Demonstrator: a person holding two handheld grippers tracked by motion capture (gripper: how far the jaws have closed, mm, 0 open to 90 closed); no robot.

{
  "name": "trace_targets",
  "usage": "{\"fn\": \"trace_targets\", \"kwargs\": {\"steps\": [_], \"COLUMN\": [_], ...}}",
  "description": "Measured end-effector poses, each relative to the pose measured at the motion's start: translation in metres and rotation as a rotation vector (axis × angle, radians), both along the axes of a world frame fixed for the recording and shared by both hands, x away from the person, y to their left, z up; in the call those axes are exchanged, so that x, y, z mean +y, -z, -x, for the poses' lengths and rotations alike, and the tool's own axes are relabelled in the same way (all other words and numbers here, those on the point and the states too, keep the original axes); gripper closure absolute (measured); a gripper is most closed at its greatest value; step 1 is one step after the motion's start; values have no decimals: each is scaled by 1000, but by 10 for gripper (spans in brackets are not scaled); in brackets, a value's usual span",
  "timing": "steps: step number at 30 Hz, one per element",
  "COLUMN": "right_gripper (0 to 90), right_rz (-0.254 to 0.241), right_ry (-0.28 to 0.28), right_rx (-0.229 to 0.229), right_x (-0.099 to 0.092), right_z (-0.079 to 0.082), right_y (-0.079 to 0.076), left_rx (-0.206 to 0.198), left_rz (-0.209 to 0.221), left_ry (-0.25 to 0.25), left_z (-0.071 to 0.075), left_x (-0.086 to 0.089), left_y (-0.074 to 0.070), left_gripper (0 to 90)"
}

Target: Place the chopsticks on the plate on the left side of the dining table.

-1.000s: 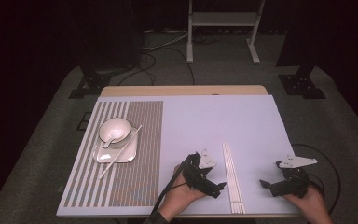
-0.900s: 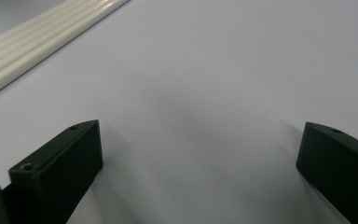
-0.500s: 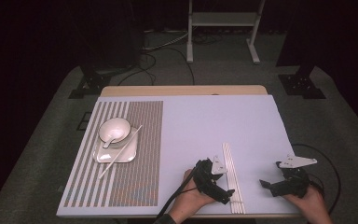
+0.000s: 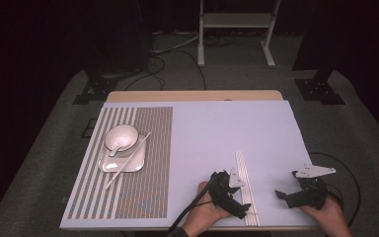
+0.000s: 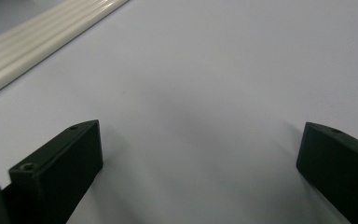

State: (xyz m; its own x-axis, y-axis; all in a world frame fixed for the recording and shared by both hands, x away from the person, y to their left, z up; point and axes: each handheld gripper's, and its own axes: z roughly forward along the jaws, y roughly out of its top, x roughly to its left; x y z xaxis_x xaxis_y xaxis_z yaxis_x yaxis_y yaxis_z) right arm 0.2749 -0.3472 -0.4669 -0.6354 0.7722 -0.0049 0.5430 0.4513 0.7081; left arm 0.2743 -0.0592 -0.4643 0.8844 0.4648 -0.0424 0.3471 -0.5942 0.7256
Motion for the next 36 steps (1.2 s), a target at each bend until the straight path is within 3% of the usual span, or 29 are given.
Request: {"fn": "trace_targets", "kwargs": {"steps": [36], "right_gripper": [0], "right_rz": [0], "right_ry": [0], "right_rx": [-1], "right_x": [0], "right_z": [0], "right_y": [0], "left_rx": [-9], "left_rz": [-21], "left_ry": [-22], "left_z": [5], "left_x": [18], "left_y": [-1], "left_gripper": [0]}}
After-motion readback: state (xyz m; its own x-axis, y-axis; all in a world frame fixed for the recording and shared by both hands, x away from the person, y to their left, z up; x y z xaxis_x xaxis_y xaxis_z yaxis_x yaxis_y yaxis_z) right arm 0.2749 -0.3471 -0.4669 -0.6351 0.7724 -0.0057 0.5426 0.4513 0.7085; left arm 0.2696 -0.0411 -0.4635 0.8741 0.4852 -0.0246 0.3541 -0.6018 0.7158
